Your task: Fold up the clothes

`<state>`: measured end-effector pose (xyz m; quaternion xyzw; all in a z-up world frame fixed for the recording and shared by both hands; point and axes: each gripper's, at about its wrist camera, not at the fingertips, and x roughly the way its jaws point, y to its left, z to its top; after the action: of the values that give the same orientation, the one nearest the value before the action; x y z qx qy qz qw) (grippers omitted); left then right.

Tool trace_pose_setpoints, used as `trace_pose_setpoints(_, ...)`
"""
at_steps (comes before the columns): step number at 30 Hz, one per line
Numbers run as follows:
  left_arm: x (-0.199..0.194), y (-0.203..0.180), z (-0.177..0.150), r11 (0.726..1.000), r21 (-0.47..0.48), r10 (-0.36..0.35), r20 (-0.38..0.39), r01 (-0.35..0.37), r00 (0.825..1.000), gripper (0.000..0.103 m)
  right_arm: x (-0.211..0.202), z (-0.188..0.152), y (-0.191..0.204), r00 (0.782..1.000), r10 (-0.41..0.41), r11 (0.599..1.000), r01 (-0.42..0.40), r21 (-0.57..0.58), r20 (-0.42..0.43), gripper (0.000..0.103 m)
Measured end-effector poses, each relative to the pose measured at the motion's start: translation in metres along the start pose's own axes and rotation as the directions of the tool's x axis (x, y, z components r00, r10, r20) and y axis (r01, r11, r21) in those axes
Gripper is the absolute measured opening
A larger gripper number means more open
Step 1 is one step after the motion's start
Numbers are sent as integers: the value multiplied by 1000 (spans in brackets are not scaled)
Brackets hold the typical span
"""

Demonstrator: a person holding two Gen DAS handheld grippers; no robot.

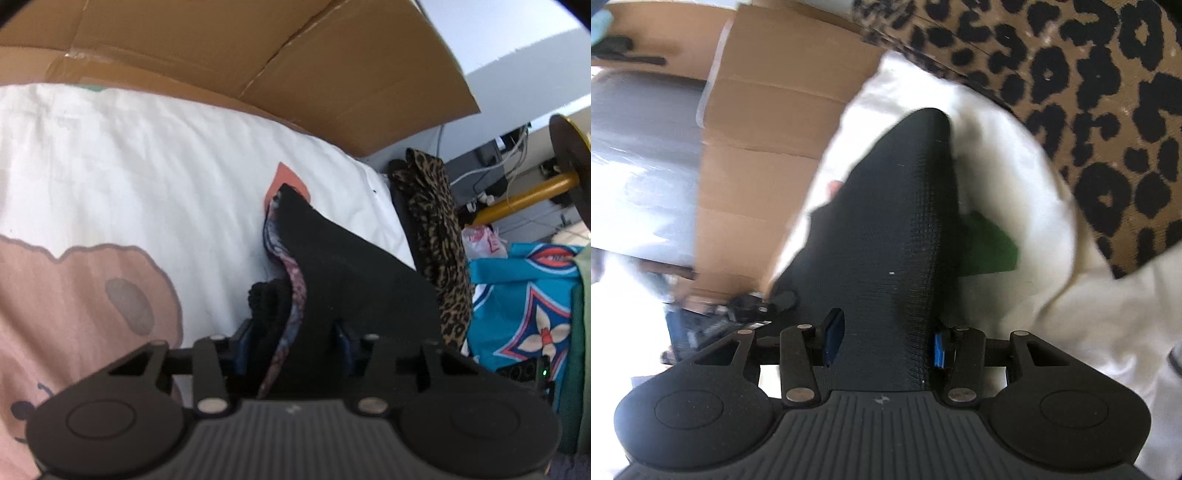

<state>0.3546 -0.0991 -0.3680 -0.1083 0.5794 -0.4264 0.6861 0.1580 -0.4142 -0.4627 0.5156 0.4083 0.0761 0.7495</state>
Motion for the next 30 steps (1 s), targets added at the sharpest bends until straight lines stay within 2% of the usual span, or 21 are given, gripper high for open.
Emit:
trace_pose_setpoints(4,10,5,1,1000,-9,-3,-35,3,999,69,0,-2,-8,999,-41,999,41,12,1,48)
trace_pose_setpoints(9,19,11,3,998,-36,-58,-47,57,997,80,-2,-6,-18,998,-65,998,65,16,6,48)
trace_pose_setpoints(12,23,11,7,996,-36,-84,-51,83,995,80,-2,-6,-20,998,-66,998,66,9,11,48)
trace_pose_setpoints(14,25,12,9,995,-47,-95,-54,93,994,73,-1,-6,-22,998,-62,998,62,8,21,48)
trace_pose_setpoints(16,26,12,10,994,-55,-96,-61,93,994,61,-1,-6,-23,998,-55,998,54,13,32,48)
trace_pose_setpoints(19,23,14,9,991,-66,-122,-58,118,991,51,-2,-4,-20,999,-33,999,32,15,37,48)
trace_pose_setpoints(23,21,19,8,987,-79,-143,-49,139,989,52,-6,-3,-9,999,16,1000,-15,-8,50,48)
trace_pose_setpoints(25,25,19,8,988,-87,-134,-53,129,990,60,-3,-4,-11,999,-12,1000,13,-15,49,48)
trace_pose_setpoints(27,29,19,9,985,-99,-145,-47,140,988,64,0,-5,-17,998,-35,999,35,-6,50,48)
trace_pose_setpoints(30,32,17,11,987,-87,-141,-47,137,989,61,7,-1,-19,998,-41,999,41,7,56,48)
